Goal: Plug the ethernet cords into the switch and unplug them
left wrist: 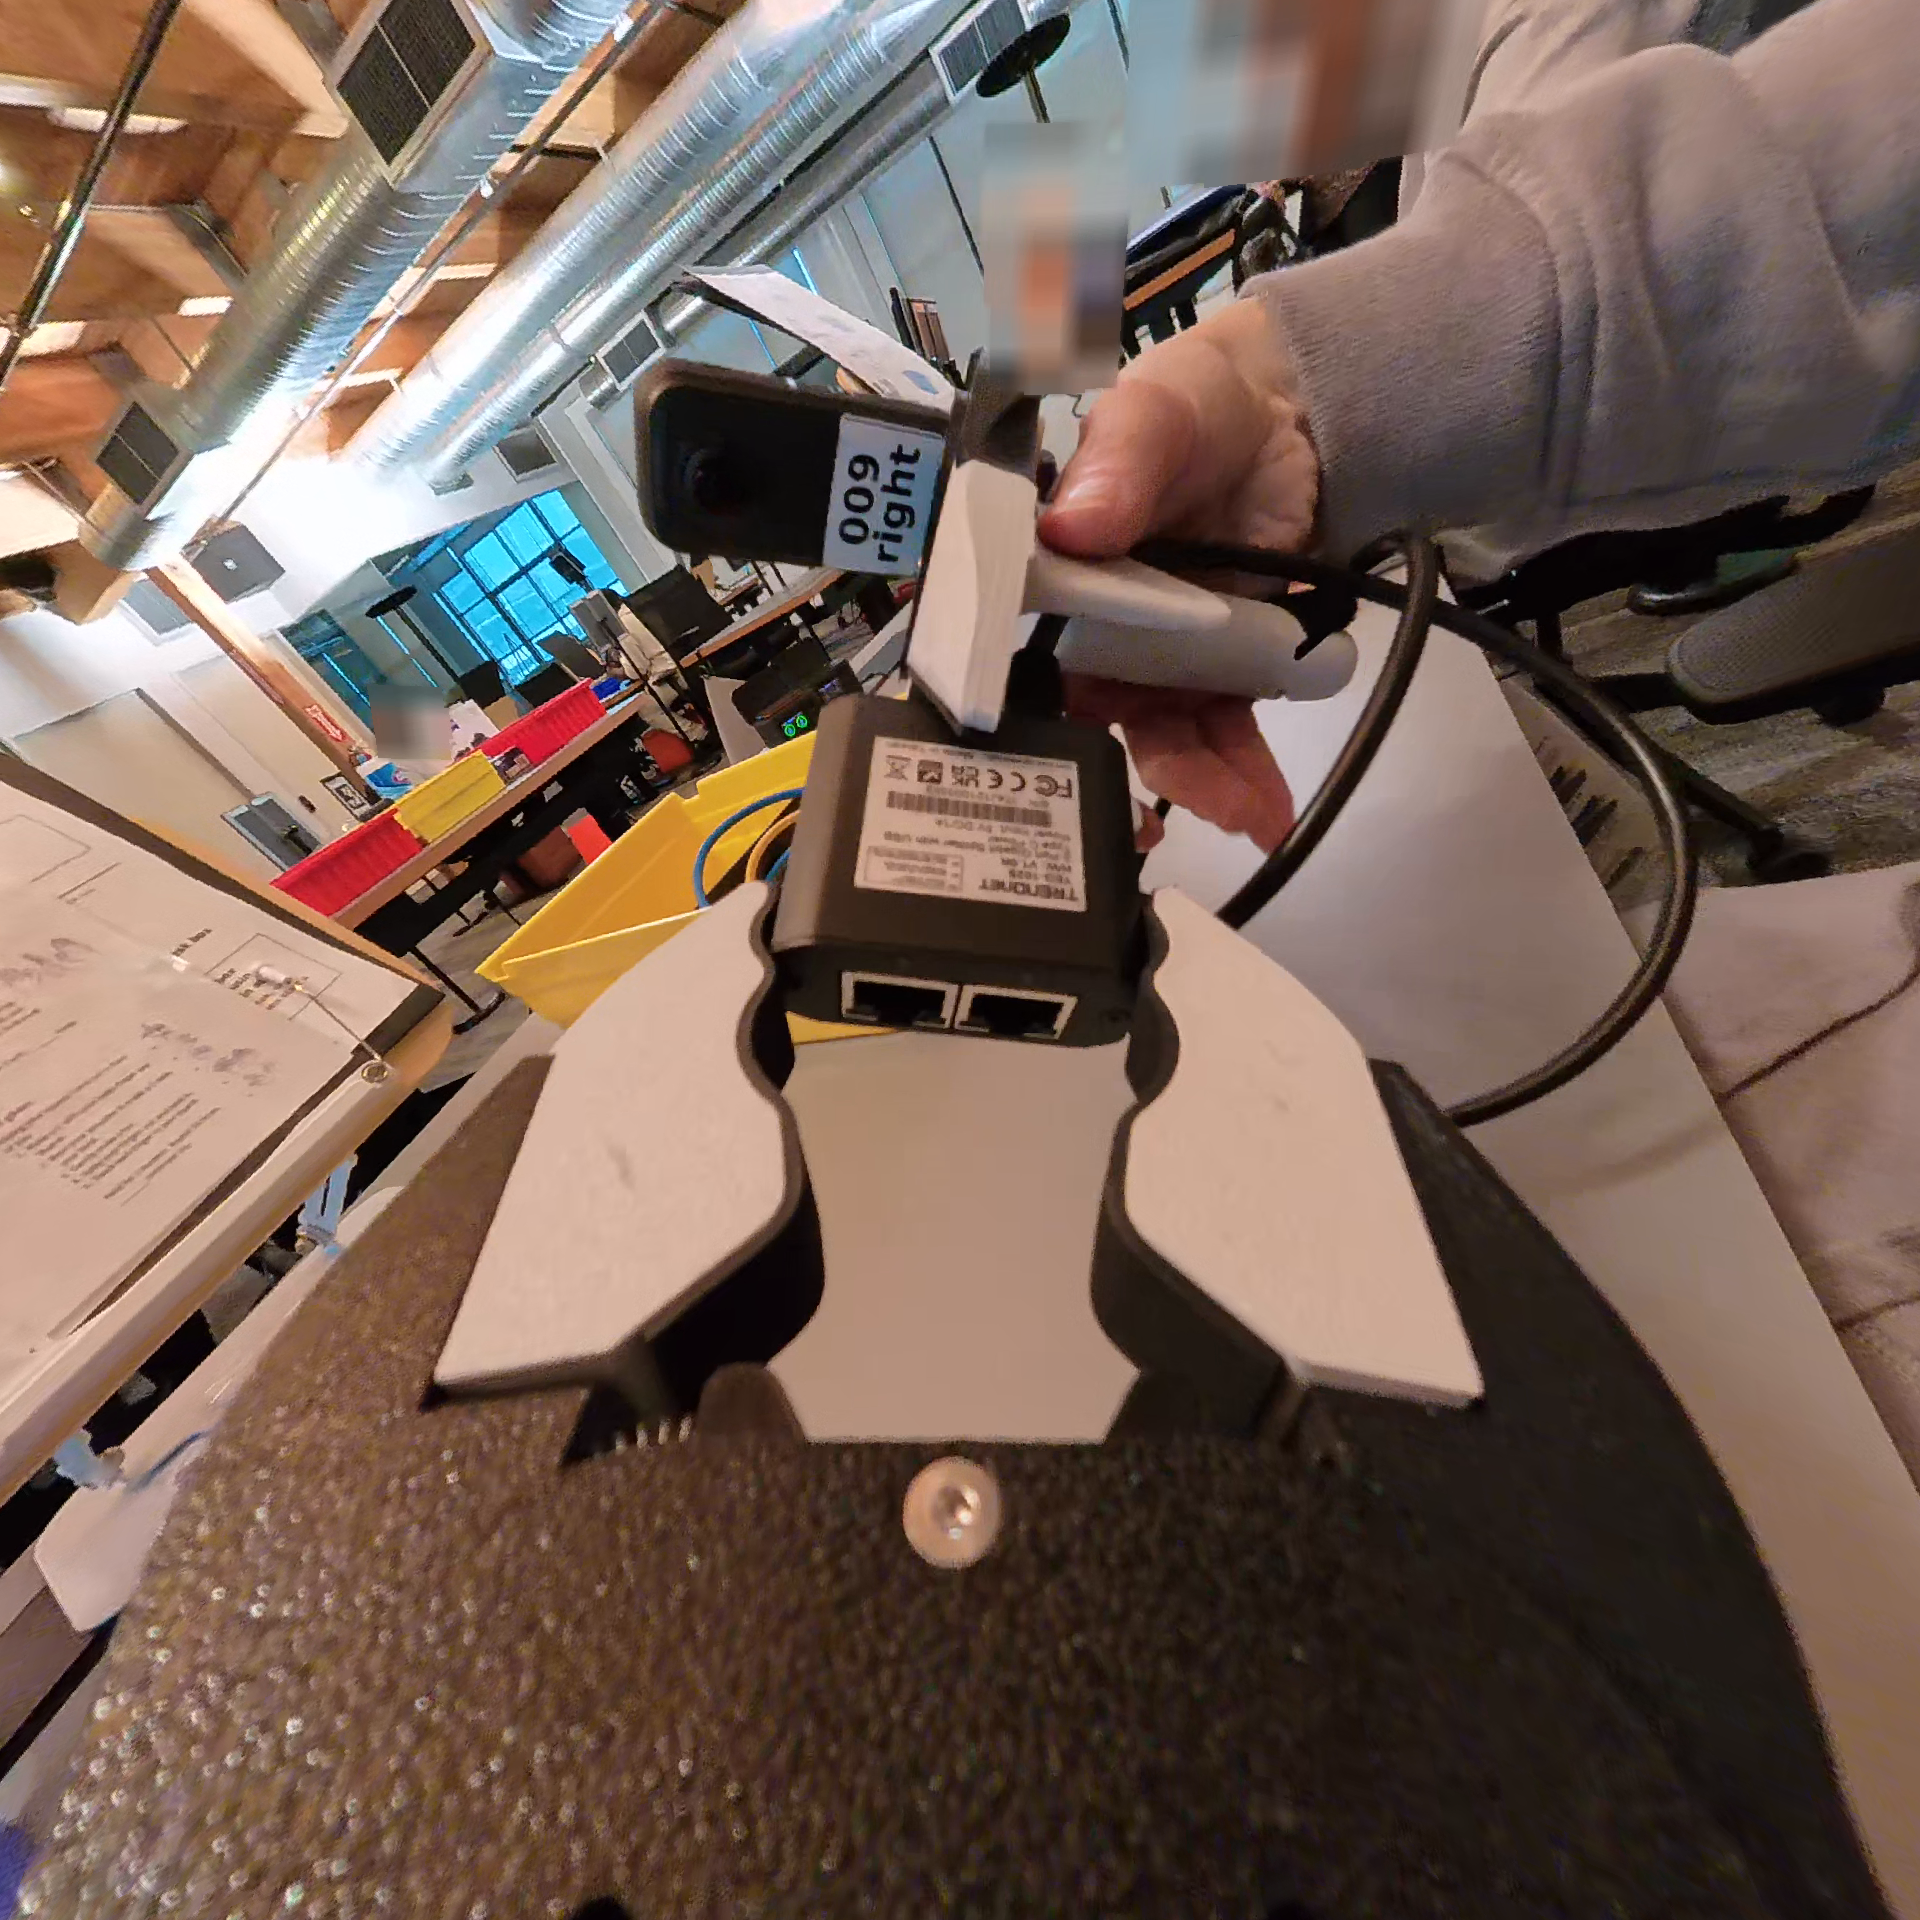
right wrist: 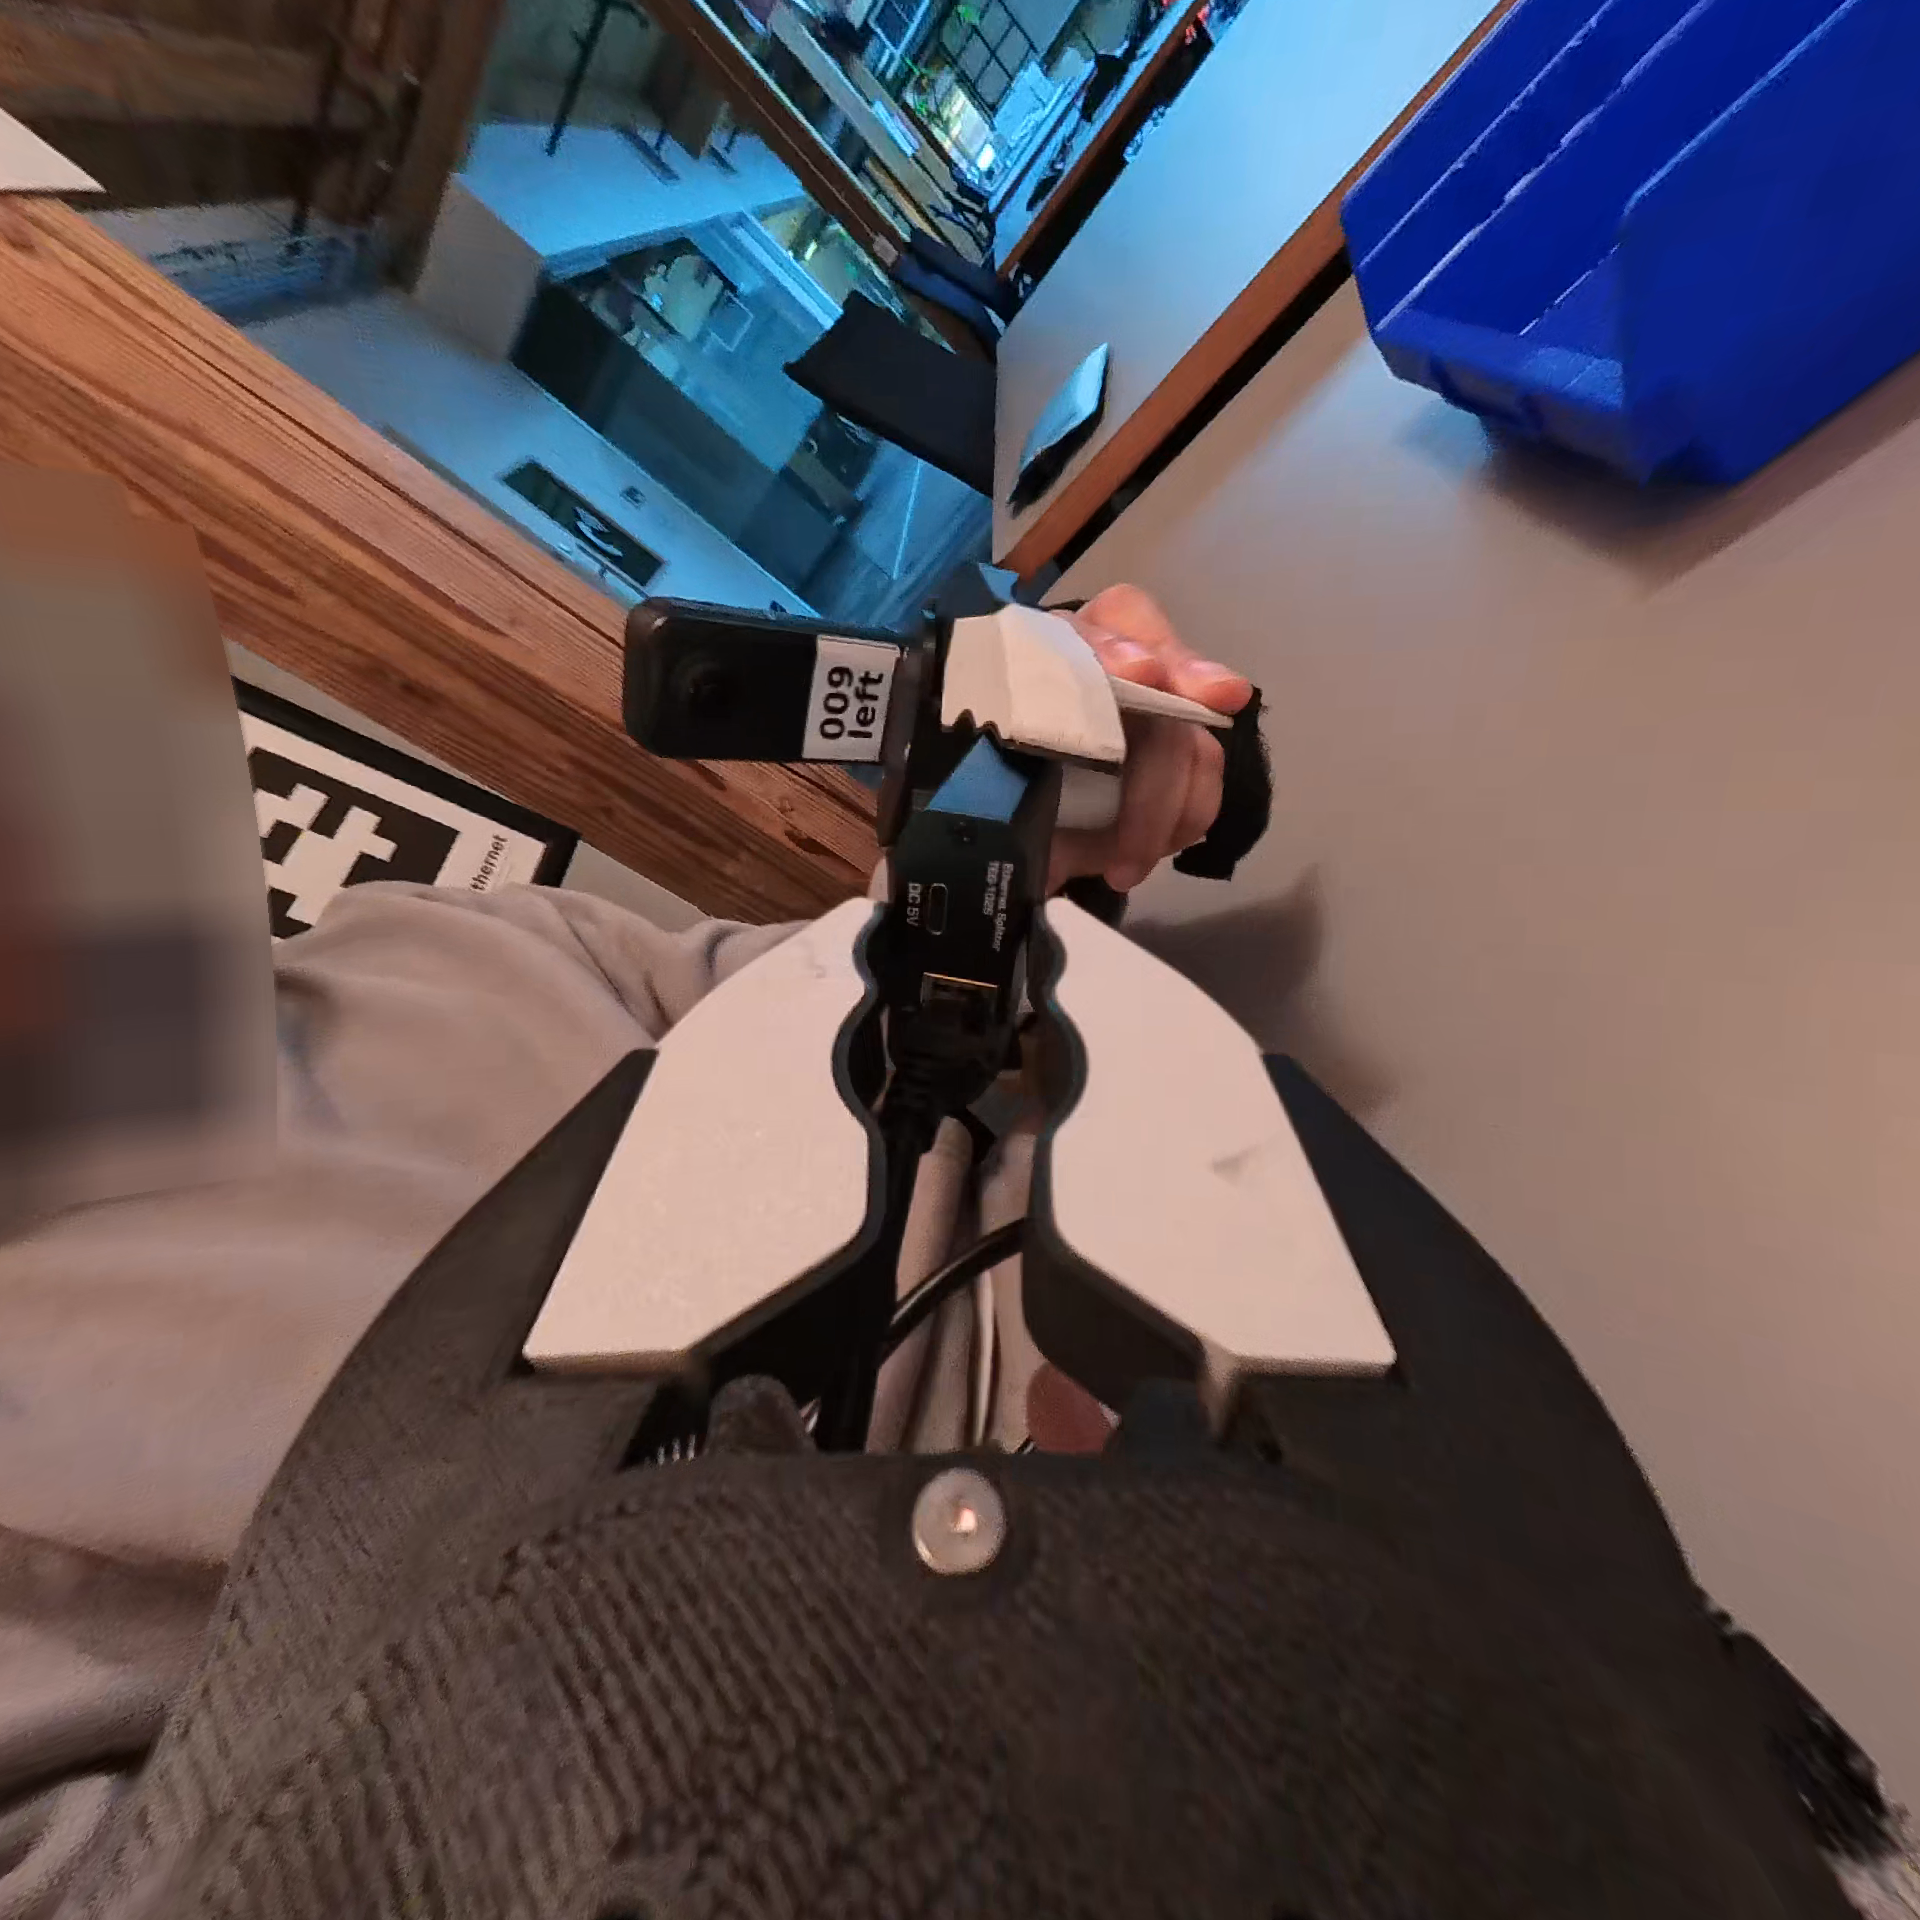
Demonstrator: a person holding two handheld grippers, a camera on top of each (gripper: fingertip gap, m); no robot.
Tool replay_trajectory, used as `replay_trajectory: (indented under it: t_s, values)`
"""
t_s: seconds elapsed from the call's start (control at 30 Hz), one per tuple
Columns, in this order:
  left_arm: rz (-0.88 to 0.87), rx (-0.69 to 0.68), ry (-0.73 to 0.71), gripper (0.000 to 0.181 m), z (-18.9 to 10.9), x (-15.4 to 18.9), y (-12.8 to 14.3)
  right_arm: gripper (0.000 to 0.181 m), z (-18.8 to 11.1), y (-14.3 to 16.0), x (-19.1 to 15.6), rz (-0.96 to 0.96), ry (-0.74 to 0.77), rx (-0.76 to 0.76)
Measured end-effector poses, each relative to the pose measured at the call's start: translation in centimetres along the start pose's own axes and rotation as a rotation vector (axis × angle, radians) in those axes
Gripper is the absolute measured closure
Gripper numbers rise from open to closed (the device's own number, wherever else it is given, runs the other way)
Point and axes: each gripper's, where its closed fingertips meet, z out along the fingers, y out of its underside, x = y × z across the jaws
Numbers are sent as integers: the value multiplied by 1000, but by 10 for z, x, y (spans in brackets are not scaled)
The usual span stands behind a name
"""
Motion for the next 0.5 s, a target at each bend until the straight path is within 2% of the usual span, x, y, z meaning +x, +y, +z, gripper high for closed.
replay_trajectory:
  t_s: [0.1, 0.27, 0.5]
  values:
    - [10, -15, 1, 119, 1, 1, 3, 158, -1, 3, 3, -20, 17, -35]
    - [-29, 93, 3, 118, -5, 0, -15, 158, 2, 0, -6, 58, -89, 18]
    - [-27, 55, 3, 112, -4, 1, -12, 158, 8, 3, -4, 65, -83, 0]
